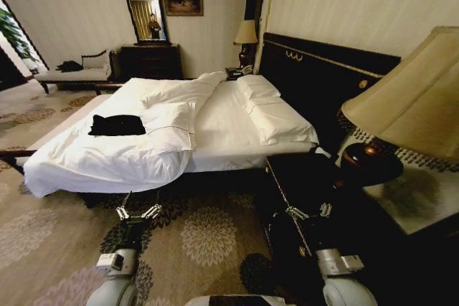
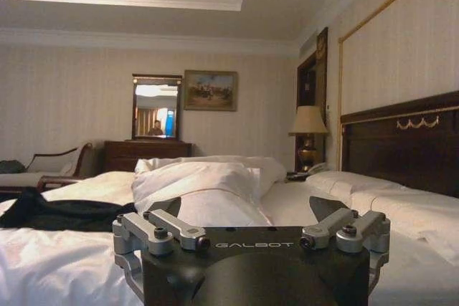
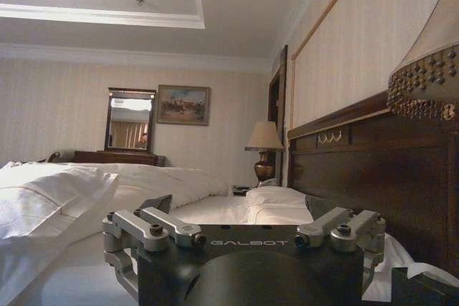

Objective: Fold the clothes on the bed.

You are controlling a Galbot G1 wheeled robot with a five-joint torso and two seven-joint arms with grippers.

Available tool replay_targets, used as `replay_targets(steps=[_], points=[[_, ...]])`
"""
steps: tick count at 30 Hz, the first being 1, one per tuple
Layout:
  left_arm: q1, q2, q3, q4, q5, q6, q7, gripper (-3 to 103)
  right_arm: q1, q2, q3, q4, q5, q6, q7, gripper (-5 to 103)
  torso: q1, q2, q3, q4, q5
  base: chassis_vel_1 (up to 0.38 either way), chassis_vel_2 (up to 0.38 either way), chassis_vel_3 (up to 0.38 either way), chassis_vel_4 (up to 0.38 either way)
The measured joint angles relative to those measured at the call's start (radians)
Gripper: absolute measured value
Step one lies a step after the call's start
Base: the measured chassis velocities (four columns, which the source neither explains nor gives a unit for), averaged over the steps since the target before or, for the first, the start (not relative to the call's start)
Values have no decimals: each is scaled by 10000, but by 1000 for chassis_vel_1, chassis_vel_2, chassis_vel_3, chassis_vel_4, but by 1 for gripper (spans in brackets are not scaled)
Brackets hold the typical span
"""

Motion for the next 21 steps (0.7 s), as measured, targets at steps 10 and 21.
replay_targets(steps=[10,21], points=[[-47,88,-43,-15,-180,-36,17,100,5,-87,-5,45,420,-148,128,100,-1,1,-1,1,0,-130,130,128,-141],[-62,61,-87,46,-132,-59,14,100,62,-62,-28,-37,366,-150,127,100,-1,1,-1,2,0,-208,212,207,-215]])
